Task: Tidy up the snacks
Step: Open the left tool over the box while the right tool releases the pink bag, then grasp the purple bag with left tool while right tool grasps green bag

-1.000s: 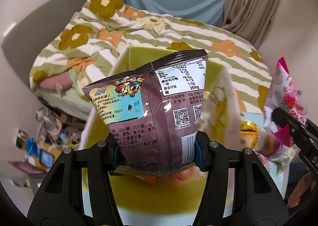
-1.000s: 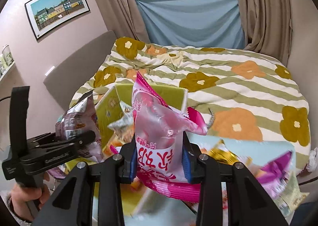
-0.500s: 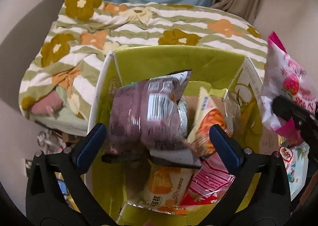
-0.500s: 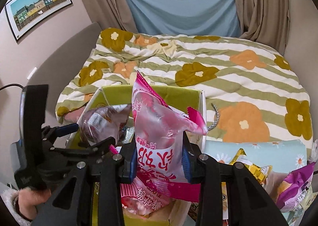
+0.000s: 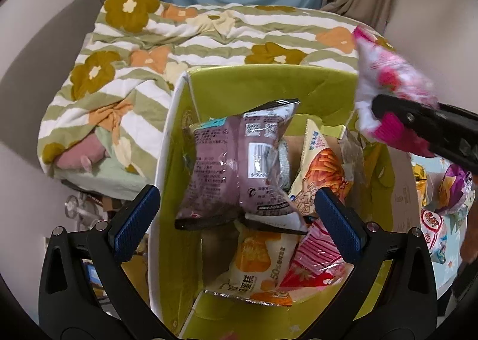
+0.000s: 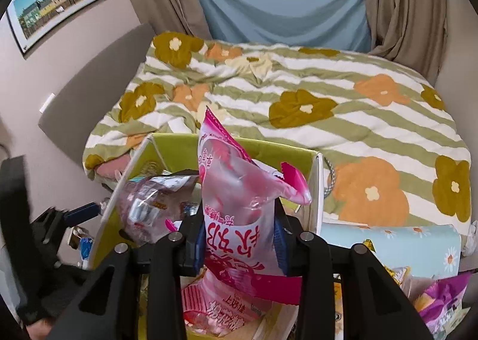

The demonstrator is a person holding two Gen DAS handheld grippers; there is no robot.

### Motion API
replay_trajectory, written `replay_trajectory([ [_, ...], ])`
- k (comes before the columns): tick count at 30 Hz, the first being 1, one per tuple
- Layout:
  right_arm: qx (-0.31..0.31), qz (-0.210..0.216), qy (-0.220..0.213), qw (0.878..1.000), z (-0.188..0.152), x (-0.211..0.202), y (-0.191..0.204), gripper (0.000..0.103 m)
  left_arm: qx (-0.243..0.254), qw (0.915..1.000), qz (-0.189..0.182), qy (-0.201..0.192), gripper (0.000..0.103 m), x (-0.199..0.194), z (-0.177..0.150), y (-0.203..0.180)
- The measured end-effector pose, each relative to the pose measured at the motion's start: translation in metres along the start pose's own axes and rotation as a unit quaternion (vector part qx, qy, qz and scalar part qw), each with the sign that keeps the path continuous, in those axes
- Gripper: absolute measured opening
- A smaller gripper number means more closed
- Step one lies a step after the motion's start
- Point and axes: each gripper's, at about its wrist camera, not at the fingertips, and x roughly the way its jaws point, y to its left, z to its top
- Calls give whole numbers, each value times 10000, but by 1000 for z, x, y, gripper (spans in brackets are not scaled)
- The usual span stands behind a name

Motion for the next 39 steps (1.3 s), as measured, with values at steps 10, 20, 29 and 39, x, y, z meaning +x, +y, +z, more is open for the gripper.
replay_trajectory([
  [10,250,173,208,9993,-1,33,-15,100,-78,9999,-2,116,103,13,-15,8],
  [20,4,99,-6,10000,-13,-2,-6,103,-40,9999,8,-114,103,-20,-17,-2],
  [29,71,-133,-404,9991,-32,-84,-2,103,226,9976,-322,-563,103,-73,-31,-36],
  [39,77,-1144,-957,9888,-84,-187,-52,103,844,9868,-1103,-827,103,-108,-44,-125],
])
